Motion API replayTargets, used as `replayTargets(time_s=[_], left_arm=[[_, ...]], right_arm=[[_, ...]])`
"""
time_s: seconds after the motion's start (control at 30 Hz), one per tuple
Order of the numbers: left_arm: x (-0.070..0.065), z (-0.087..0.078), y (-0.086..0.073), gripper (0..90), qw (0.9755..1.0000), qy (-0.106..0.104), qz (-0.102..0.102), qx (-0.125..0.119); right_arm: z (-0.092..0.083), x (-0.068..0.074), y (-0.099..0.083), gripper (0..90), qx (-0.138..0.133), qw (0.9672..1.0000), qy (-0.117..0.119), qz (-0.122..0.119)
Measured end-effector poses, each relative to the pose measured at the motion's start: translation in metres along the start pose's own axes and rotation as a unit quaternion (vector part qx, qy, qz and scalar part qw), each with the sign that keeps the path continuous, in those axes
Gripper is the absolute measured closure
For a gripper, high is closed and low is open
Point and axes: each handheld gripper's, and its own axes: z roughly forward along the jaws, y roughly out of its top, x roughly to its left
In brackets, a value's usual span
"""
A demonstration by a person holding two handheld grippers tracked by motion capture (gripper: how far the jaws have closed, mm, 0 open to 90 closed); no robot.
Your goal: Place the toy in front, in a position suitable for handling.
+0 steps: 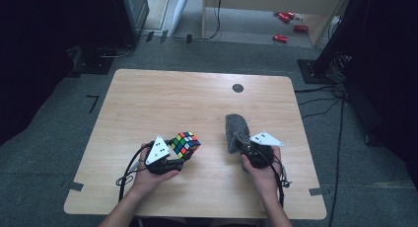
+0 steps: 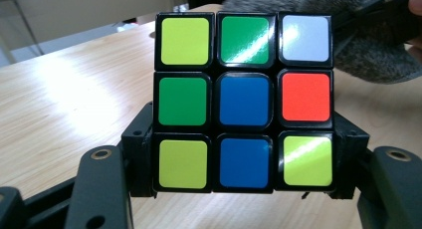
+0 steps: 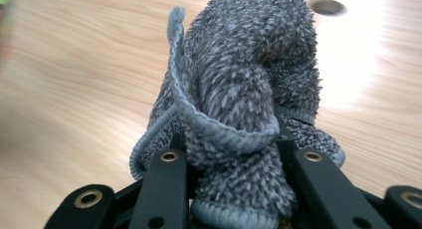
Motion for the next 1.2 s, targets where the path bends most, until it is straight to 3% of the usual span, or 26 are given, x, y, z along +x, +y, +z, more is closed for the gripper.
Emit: replayTargets(time_s=[0.17,0.53,0.63,0.73,0.83,0.97,1.03,1.2], left_arm=[[0.001,0.006,-0.003,34.8,0.9997,0.018,-0.012,0.01],[0.003,0.015,-0.007,34.8,0.9969,0.051,-0.045,0.038],[0.006,0.017,-0.007,34.8,0.9942,0.07,-0.063,0.052],[0.009,0.018,-0.007,34.8,0.9913,0.082,-0.081,0.064],[0.013,0.019,-0.008,34.8,0.987,0.097,-0.1,0.08],[0.021,0.024,-0.009,34.8,0.98,0.111,-0.121,0.112],[0.024,0.026,-0.01,34.8,0.9783,0.114,-0.123,0.121],[0.028,0.029,-0.013,34.7,0.9752,0.124,-0.128,0.131]], right_arm=[[0.005,-0.02,-0.009,70.3,0.024,0.9993,-0.024,0.017],[0.016,-0.042,-0.03,69.5,0.048,0.9963,-0.051,0.049],[0.018,-0.044,-0.034,69.2,0.049,0.9961,-0.05,0.053],[0.02,-0.042,-0.035,67.6,0.048,0.9964,-0.056,0.043],[0.023,-0.04,-0.038,59.6,0.05,0.9965,-0.063,0.026],[0.024,-0.041,-0.037,41.3,0.058,0.9976,-0.035,0.018],[0.024,-0.041,-0.037,33.8,0.059,0.9975,-0.033,0.019],[0.023,-0.041,-0.037,25.8,0.049,0.9977,-0.041,0.024]])
